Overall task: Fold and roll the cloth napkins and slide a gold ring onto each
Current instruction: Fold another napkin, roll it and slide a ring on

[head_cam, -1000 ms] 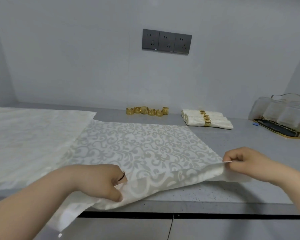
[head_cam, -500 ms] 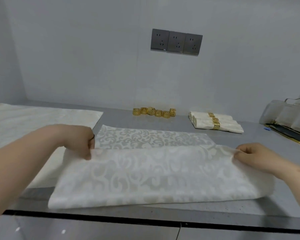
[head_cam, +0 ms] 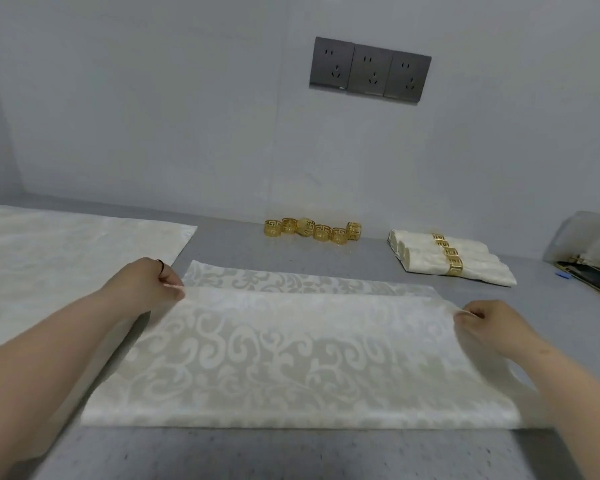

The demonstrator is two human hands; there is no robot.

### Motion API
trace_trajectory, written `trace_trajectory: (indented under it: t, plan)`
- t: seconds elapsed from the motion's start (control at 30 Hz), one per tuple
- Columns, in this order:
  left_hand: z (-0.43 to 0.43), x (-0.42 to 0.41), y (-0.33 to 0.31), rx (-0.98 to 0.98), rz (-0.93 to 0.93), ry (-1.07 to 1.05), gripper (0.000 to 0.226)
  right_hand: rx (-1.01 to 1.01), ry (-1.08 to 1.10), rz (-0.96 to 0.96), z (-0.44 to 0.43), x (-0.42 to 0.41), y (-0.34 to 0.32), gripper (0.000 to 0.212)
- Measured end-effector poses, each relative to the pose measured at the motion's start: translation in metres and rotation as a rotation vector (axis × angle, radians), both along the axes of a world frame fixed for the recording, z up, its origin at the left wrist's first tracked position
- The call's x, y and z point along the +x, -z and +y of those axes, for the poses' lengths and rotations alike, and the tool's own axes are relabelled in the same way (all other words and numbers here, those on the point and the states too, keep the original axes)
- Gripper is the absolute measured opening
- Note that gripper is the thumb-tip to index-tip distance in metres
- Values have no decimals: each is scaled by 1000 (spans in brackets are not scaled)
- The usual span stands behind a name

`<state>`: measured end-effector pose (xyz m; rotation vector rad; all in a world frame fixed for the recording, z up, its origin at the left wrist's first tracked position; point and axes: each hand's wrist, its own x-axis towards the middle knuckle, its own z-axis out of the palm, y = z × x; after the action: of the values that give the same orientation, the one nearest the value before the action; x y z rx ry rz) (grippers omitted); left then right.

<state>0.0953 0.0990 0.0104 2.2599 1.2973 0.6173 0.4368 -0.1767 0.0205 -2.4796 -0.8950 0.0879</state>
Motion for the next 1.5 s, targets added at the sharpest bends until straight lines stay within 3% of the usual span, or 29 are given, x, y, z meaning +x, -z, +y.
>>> trace_trajectory:
  t: [0.2, 0.37, 0.5, 0.7, 0.8, 0.93, 1.1, 1.27, 1.5]
  plan:
    - [41, 31, 3, 10, 37, 13, 12, -17, 57, -33, 45, 30, 4, 35]
    - [63, 43, 17, 37, -11, -40, 22, -59, 70, -34, 75, 51, 10, 33]
    - [73, 48, 30, 39, -168, -102, 19, -36, 156, -37, 88, 61, 22, 21]
    - [80, 51, 37, 53, -132, -116, 19, 1, 174, -51, 97, 68, 38, 16]
    - [81, 51, 38, 79, -110, -121, 21, 8, 167, -61, 97, 70, 38, 30]
    - [78, 53, 37, 94, -99, -127, 11, 17, 176, -99, 98, 72, 40, 21]
    - [81, 51, 38, 83, -143, -128, 21, 45, 203, -130, 100, 74, 43, 38]
    - [83, 53, 41, 87, -175, -158, 21, 13, 226, -170, 103, 73, 44, 18]
    - [85, 54, 42, 96, -169, -199, 19, -49, 217, -110, 108, 76, 36, 18]
